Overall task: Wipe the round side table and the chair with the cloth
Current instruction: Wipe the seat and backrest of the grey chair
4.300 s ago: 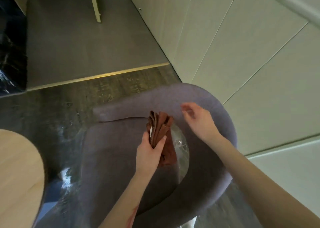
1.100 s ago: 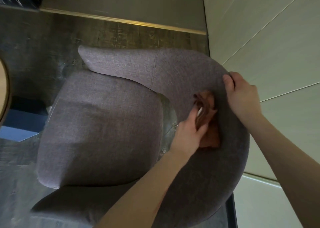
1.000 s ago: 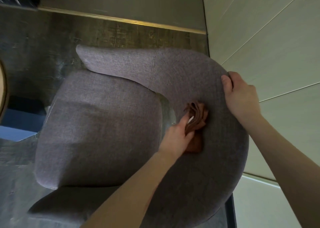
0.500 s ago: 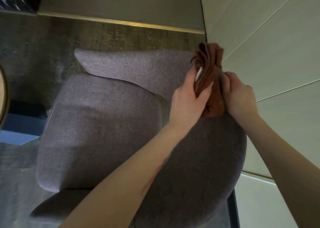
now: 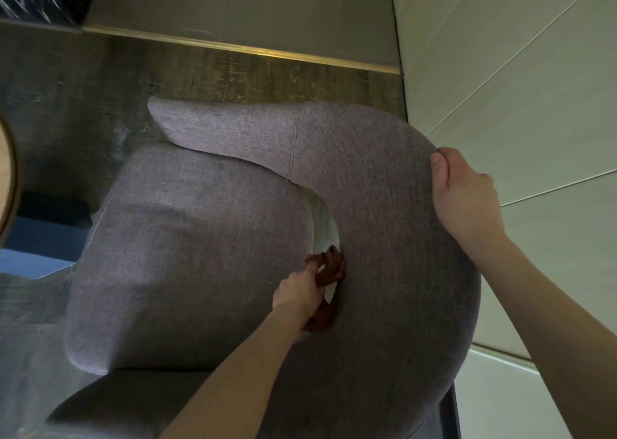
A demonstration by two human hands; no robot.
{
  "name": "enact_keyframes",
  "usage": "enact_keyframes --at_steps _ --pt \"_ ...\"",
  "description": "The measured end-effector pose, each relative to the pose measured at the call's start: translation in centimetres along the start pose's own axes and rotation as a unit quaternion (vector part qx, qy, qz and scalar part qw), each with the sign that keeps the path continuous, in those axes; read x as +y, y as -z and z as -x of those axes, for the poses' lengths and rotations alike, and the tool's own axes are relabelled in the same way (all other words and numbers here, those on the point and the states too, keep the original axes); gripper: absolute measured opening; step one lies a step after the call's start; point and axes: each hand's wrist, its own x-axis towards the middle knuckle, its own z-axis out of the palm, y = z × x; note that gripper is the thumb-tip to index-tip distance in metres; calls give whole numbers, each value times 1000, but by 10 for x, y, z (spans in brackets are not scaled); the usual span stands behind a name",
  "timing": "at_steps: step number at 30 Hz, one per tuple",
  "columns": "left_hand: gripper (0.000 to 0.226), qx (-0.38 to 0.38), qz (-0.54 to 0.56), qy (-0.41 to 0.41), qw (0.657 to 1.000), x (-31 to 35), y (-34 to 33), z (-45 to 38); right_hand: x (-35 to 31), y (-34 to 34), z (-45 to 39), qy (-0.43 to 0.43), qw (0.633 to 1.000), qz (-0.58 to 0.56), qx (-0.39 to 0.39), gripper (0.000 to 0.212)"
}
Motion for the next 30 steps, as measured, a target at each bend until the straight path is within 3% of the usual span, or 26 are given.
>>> enact_keyframes --at_steps 3,6,9,12,15,17,20,22,25,30 --pt "58 100 85 -46 990 6 30 14 0 0 0 0 1000 -1 2 42" --pt "60 154 142 -172 963 37 58 47 -1 1 0 -6 1000 -4 6 42" --pt "56 134 153 -276 939 60 57 85 -2 2 -1 -5 1000 -10 8 41" --pt "55 94 147 -308 935 61 30 108 -4 5 2 0 1000 -15 1 40" --pt "57 37 123 -214 968 46 17 96 -5 5 6 -6 1000 -22 -1 42" --pt "54 -17 -13 -150 988 23 15 81 -6 6 6 -9 1000 -22 0 42" --pt "43 -117 -210 -52 969 -31 12 77 -7 6 7 -9 1000 -5 1 42" --pt "43 -117 -155 23 981 -65 15 81 -7 6 10 -6 1000 7 1 41" --pt "51 -10 17 52 998 -76 42 91 -8 3 22 -30 999 19 -1 43" --pt "47 175 296 13 939 -17 120 109 -25 2 66 -31 998 53 11 63"
